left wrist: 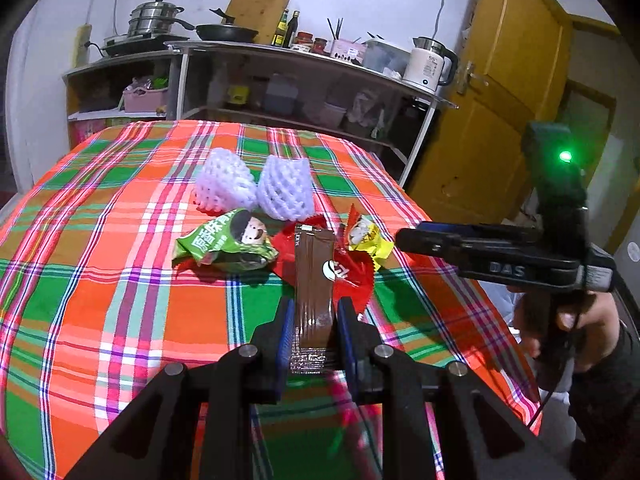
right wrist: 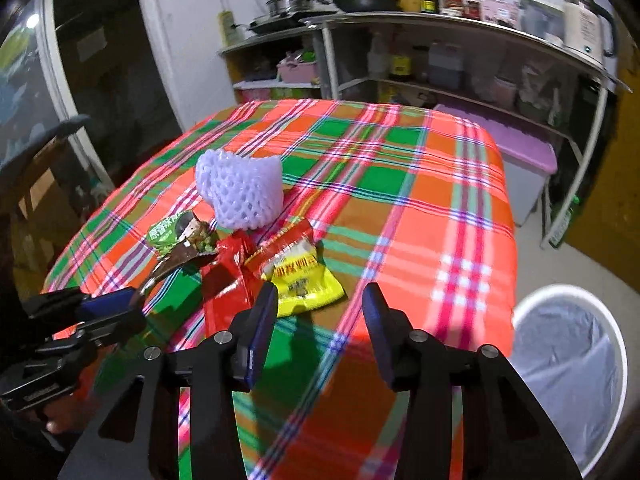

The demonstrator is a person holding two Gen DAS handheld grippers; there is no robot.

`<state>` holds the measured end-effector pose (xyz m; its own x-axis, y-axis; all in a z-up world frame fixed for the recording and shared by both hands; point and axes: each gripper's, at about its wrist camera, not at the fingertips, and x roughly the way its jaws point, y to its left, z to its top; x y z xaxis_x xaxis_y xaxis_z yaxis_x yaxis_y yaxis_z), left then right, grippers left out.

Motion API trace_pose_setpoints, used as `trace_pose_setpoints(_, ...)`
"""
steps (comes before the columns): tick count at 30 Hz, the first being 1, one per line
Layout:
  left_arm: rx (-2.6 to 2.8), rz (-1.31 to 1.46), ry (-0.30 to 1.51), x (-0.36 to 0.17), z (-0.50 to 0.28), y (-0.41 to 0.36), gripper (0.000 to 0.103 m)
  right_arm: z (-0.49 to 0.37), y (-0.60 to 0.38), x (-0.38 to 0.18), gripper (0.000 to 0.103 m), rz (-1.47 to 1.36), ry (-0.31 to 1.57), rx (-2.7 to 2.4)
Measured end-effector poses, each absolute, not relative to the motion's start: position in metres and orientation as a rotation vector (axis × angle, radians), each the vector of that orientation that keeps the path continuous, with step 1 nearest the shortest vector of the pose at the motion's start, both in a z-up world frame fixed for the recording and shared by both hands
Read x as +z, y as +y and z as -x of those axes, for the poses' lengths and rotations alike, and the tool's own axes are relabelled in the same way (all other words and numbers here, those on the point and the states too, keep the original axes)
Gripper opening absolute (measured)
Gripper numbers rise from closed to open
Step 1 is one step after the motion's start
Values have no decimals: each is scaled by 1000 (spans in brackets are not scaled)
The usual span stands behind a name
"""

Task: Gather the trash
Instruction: 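Grasp the yellow snack packet with the right gripper while the left holds the brown wrapper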

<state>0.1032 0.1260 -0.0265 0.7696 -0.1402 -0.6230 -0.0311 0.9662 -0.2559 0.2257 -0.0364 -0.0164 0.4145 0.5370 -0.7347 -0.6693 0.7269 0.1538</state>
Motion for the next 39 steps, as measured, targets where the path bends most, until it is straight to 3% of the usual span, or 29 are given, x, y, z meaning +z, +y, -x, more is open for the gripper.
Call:
trace_pose_setpoints(15, -64, 282, 693, -30, -106, 134, 22, -248, -5, -36, 49, 213, 920, 825)
trace_pose_setpoints(22, -64, 277, 698, -30, -107, 131, 22, -247, -9, -37, 41, 190, 931, 821)
trace_pose_setpoints(23, -63, 275, 698, -30, -107, 130, 22, -245, -9, -36, 32, 191, 929, 820)
trace_pose_setpoints(39, -65, 246, 684, -17, -103, 114, 22, -227, -49, -20, 30, 96, 888, 777)
